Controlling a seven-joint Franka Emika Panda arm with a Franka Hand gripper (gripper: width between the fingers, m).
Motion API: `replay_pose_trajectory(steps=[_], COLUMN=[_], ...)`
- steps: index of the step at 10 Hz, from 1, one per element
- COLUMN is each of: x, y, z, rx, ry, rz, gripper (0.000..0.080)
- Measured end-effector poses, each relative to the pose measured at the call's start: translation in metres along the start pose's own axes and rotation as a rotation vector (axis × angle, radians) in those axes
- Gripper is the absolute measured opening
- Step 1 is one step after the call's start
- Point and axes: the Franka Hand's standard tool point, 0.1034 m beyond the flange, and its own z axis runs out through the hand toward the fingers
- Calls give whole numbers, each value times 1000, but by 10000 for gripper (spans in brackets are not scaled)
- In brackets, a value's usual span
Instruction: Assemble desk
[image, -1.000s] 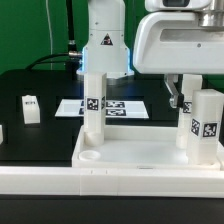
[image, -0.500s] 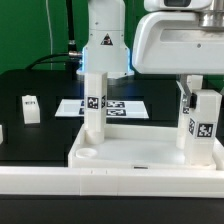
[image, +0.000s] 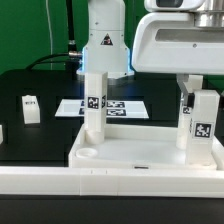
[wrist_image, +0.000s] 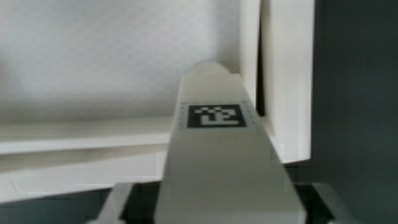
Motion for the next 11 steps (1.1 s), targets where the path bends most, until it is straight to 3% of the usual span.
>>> replay_pose_trajectory(steps=[7,9,10,11], x=[9,11,10,10], y=[46,52,52,52], z=[0,0,0,0], rx=[-47,-55,-54,-54], ry=[23,30,30,30], rz=[606,670,689,684], gripper=[295,295,460,460])
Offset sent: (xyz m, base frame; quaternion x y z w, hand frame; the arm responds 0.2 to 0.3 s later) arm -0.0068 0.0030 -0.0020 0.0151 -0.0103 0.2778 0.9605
